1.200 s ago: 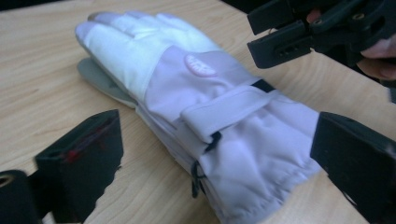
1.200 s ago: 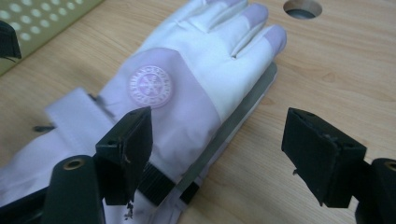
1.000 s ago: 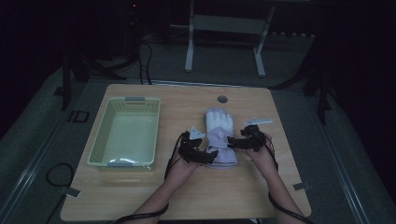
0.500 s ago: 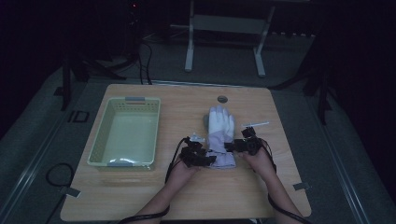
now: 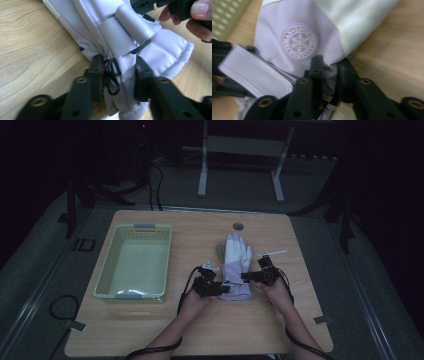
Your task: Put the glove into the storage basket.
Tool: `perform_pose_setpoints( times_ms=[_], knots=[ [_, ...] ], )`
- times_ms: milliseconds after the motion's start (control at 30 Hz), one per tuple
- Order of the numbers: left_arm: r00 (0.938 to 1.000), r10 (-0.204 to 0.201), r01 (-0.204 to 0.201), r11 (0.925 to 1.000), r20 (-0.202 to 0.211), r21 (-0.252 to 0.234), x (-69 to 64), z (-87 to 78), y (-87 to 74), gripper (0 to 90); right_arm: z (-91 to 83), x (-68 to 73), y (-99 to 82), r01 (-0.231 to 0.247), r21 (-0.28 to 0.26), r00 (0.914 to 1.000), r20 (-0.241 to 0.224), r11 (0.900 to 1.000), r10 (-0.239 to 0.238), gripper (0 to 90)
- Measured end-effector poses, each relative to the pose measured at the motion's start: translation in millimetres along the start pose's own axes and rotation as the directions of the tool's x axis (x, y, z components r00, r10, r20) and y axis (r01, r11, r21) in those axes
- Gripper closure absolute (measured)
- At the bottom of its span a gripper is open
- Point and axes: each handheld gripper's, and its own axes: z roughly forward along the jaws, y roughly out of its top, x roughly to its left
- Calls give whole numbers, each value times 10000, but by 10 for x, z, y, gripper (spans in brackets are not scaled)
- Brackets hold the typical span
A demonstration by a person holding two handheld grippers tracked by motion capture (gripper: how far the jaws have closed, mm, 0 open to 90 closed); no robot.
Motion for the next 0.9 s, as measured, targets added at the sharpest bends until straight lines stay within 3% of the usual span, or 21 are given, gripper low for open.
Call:
perform_pose_setpoints(
  times_ms=[100,267,667,900],
  knots=[
    [9999,54,-53,9999,-89,117,-25,-19,21,739,-30,111,0,596,-75,9962,642,9982,-590,809],
    [9996,255,-253,9993,-92,269,-49,-71,72,749,-77,212,13,1017,-175,9886,1132,9947,-991,815],
    [9974,657,-654,9978,-294,141,-141,-323,276,750,-281,396,182,1331,-617,9824,1404,9892,-1234,815],
    [9945,953,-950,9954,-438,106,-166,-607,441,751,-424,595,366,1687,-997,9768,1500,9806,-1527,815]
  ],
)
